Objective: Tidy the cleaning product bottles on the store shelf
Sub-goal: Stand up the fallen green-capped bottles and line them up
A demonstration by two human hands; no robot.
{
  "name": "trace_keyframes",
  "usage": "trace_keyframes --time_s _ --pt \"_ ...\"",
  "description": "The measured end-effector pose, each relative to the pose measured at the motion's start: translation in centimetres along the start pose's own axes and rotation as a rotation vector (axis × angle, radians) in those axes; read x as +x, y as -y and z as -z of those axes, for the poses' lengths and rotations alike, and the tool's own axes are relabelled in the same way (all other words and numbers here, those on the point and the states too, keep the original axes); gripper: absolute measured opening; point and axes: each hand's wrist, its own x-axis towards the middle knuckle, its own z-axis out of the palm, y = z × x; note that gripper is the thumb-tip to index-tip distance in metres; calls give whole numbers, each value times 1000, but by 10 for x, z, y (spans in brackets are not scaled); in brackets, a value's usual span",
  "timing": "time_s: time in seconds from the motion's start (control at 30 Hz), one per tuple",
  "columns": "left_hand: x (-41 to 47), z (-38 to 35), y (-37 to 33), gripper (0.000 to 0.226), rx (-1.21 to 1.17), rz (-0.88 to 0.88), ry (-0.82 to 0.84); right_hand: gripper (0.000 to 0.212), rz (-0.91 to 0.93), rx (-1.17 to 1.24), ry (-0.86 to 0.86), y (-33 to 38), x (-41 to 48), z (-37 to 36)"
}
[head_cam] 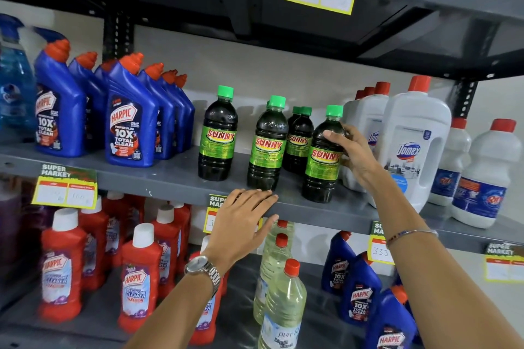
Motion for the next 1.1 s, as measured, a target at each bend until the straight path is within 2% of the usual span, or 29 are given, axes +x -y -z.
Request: trace_keyframes --time_s 0.17,0.27,0.3,0.37,0.4,0.43,0.47,0.53,0.6,0.67,0.8,0.93,1.1 --pt "-1 0 -1 33 -40 29 34 49 -22 7 14 5 -4 -1" --pt "5 10 -4 35 -148 98 58 49 -21 0 33 1 -10 0" --pt "9 16 -5 37 -205 162 40 49 -21 -19 38 -4 -12 1" --pt "21 27 -4 38 -307 364 -55 68 -55 -105 64 -20 -20 4" --pt "29 30 -1 42 -359 480 -91 80 -87 -168 79 -30 -24 4" --pt "38 31 5 52 -420 593 -77 82 -105 -224 105 -40 -28 5" --pt "49 31 12 66 -495 693 15 76 -99 -286 141 -47 -31 5" --pt "69 28 25 90 -544 788 358 74 -46 -429 163 -57 -31 4" --pt "81 20 34 94 -470 770 635 98 -57 -500 127 -66 -24 5" --pt "87 11 41 88 -501 764 714 104 -75 -520 125 -78 -15 9" --pt "92 3 49 77 -670 776 705 114 -100 -592 138 -72 -12 5" --pt "93 -3 48 74 -687 761 647 100 -144 -554 117 -70 -6 -2" --pt "90 -5 50 79 -702 773 622 94 -163 -504 132 -73 -4 -5"
